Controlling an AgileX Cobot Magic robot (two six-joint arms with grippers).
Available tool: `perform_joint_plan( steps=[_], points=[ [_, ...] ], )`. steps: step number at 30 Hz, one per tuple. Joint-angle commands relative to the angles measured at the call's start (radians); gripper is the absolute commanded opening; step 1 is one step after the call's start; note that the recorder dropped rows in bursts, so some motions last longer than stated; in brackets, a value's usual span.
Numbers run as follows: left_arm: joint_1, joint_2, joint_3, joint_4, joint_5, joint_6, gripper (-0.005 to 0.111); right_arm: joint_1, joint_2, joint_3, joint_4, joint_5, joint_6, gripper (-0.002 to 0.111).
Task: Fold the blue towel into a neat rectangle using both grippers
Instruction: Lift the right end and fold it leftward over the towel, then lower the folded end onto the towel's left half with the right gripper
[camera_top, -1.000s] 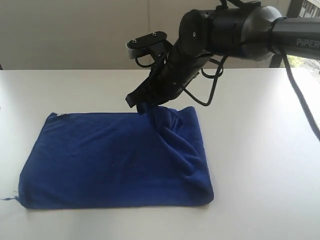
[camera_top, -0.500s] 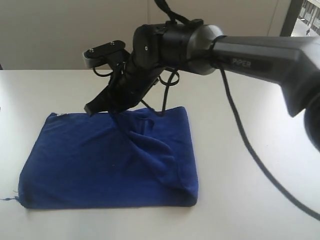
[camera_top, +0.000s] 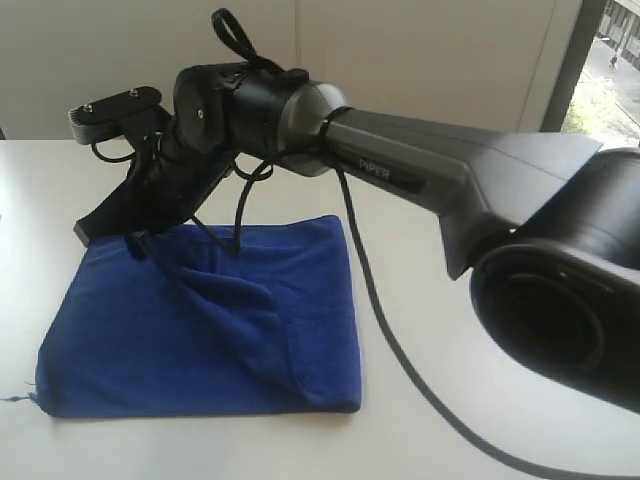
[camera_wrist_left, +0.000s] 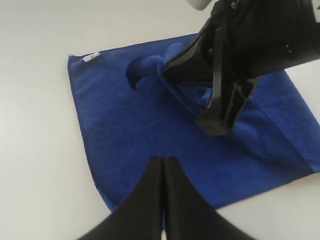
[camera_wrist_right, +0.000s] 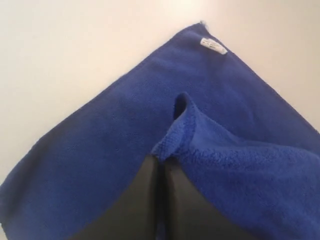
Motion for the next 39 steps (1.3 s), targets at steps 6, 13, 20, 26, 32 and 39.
perform_joint_plan(
  steps=[6, 13, 20, 26, 32, 39],
  points=[
    [-0.004, -0.007, 0.006, -0.014, 0.006, -0.002, 0.0, 0.017, 0.07, -0.082, 0.007, -0.004, 0.031, 0.0],
    [-0.004, -0.007, 0.006, -0.014, 0.005, -0.002, 0.0, 0.017, 0.079, -0.121, 0.062, -0.047, 0.031, 0.0],
    [-0.004, -0.007, 0.006, -0.014, 0.003, -0.002, 0.0, 0.021, 0.142, -0.172, 0.08, -0.038, 0.031, 0.0],
    [-0.004, -0.007, 0.006, -0.014, 0.001, -0.002, 0.0, 0.026, 0.151, -0.172, 0.102, -0.034, -0.041, 0.032],
    [-0.004, -0.007, 0.006, -0.014, 0.005, 0.002, 0.0, 0.026, 0.135, -0.176, 0.075, -0.019, -0.061, 0.075],
    [-0.004, -0.007, 0.006, -0.014, -0.025, 0.004, 0.0, -0.016, 0.023, -0.158, -0.277, 0.244, -0.021, 0.057]
  ],
)
